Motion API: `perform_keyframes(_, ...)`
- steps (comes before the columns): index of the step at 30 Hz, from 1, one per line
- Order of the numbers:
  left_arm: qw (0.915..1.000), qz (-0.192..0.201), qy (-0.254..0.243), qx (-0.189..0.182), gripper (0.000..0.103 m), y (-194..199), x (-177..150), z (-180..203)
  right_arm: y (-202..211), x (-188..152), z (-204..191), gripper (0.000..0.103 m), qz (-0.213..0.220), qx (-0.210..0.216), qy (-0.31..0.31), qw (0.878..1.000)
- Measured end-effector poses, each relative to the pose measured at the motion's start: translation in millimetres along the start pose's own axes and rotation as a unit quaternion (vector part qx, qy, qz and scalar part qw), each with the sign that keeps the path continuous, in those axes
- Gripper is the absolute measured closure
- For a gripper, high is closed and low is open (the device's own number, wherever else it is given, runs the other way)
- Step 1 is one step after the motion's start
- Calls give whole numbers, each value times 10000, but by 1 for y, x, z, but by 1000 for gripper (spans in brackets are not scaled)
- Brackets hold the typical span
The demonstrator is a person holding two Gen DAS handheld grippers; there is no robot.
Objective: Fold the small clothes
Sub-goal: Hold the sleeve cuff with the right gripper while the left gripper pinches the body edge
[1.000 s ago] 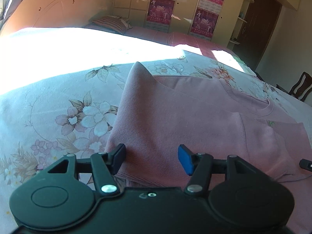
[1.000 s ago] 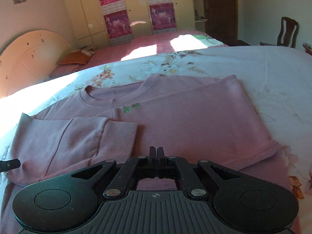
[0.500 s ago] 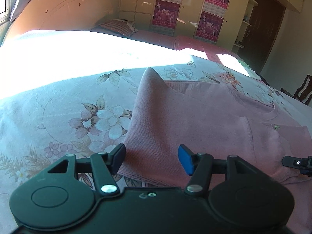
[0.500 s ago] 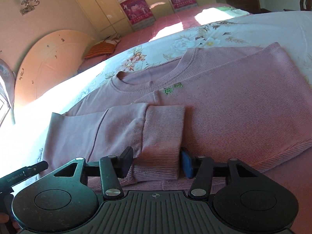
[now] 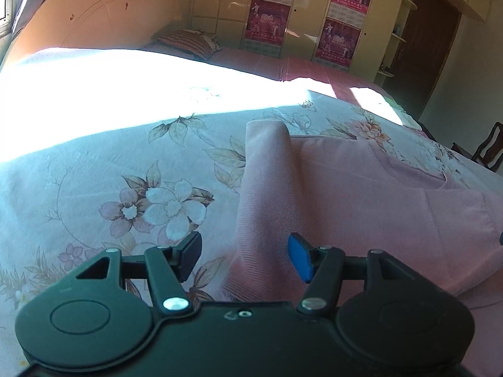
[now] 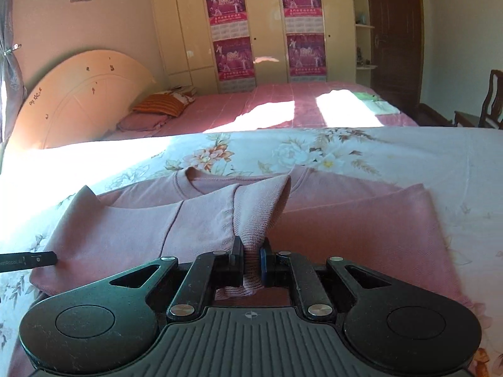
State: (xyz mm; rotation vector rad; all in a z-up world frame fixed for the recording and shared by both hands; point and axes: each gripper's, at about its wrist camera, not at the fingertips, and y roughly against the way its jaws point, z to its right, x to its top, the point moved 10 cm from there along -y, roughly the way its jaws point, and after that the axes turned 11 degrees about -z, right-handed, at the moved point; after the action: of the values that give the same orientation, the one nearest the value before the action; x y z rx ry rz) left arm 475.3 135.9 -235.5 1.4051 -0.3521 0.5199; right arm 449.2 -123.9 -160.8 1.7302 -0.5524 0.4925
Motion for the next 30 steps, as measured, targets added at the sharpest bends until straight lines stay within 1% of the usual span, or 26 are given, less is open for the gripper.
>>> perform_keyframes(2, 9999, -127, -50, -48, 44, -7, -4, 4, -3, -6, 11, 95, -128, 75, -222, 9996)
perform_keyframes(4, 9996, -233, -124, -39, 44, -14, -10, 7, -5, -13, 22, 95, -181, -128, -211, 9995)
perform_keyframes(7, 9996, -169, -217, -12, 42, -15, -13, 9, -12, -28, 41, 95, -409, -282, -440, 9978)
perform_keyframes(9, 9997, -141, -208, -14, 44, -14, -14, 9, -24, -39, 45, 94, -663, -328, -413, 9964)
perform_keyframes(11, 9998, -104, -137, -68, 48, -11, -16, 6, -24, -43, 47, 94, -632, -396, -403, 9964)
perform_keyframes(12, 9999, -77, -102, -84, 60, -9, -17, 4, -22, -43, 48, 94, -617, -407, -433, 9963)
perform_keyframes(13, 9999, -62, -46, -90, 70, -9, -18, 1, -21, -43, 49, 94, -612, -399, -467, 9962)
perform_keyframes(14, 9999, -44, -36, -86, 73, -8, -19, -1, -20, -42, 49, 94, -592, -347, -523, 9963)
perform_keyframes(16, 9999, -25, -87, -132, 84, -7, -20, -1, -18, -39, 51, 94, -490, -146, -733, 9960)
perform_keyframes(17, 9998, -20, -104, -173, 88, -6, -20, 0, -17, -36, 54, 94, -471, -18, -893, 9949)
perform_keyframes(18, 9998, -21, -120, -171, 89, -5, -20, 0, -17, -33, 56, 88, -481, 80, -1061, 9932)
perform_keyframes(19, 9998, -6, -157, -140, 90, -5, -21, 1, -17, -29, 59, 74, -448, 61, -1181, 9920)
perform_keyframes(20, 9998, 8, -191, -109, 91, -4, -21, 1, -19, -26, 60, 71, -430, 43, -1195, 9919)
perform_keyframes(23, 9996, 12, -281, -61, 90, -4, -22, 0, -21, -18, 67, 71, -386, -19, -1246, 9915)
perform_keyframes(26, 9992, 18, -390, 59, 90, -4, -21, 3, -29, -16, 71, 71, -488, -19, -1299, 9903)
perform_keyframes(27, 9993, 21, -358, 127, 89, -1, -19, 5, -34, -15, 70, 71, -526, -4, -1278, 9904)
perform_keyframes(29, 9991, 114, -377, 148, 86, 7, -11, 12, -42, -11, 71, 71, -551, -19, -1259, 9905)
perform_keyframes(30, 9988, 162, -429, 161, 79, 9, -6, 16, -45, -10, 72, 71, -553, -34, -1273, 9903)
